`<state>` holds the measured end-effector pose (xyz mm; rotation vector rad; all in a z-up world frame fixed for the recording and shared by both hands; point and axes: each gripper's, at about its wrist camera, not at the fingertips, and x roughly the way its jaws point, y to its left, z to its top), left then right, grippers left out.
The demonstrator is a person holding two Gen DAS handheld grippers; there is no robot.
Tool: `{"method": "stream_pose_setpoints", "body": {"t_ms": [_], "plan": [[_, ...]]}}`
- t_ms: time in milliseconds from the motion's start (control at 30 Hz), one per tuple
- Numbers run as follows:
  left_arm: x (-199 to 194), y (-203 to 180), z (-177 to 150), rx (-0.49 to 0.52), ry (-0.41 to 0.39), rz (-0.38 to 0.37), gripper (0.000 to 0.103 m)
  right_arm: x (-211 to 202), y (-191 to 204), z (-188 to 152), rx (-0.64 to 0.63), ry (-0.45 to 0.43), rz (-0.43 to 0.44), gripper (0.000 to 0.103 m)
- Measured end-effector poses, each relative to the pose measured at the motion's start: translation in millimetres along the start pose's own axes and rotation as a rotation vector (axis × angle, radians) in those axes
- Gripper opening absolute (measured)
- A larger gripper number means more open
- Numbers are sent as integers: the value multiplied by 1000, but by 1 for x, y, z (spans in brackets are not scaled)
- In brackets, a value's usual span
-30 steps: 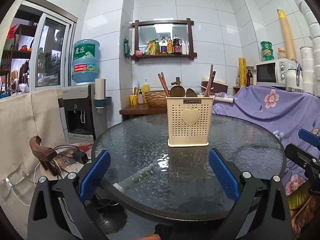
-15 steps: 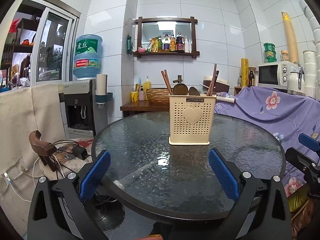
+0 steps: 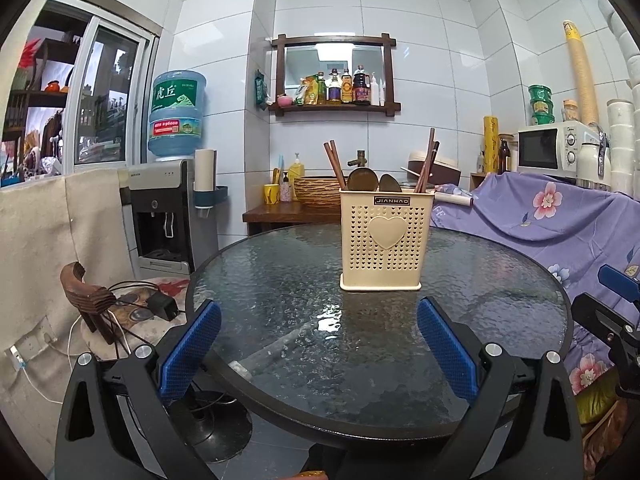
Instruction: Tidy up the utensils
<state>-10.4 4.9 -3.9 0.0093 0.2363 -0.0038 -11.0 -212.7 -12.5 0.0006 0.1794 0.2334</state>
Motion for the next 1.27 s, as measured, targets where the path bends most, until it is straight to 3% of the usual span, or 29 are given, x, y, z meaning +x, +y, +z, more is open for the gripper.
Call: {"method": "stream_pose_setpoints", "body": {"t_ms": [1267], "plan": [[-2,-6,0,6,11,-14,96,1,2,1,0,6,12,97]]}}
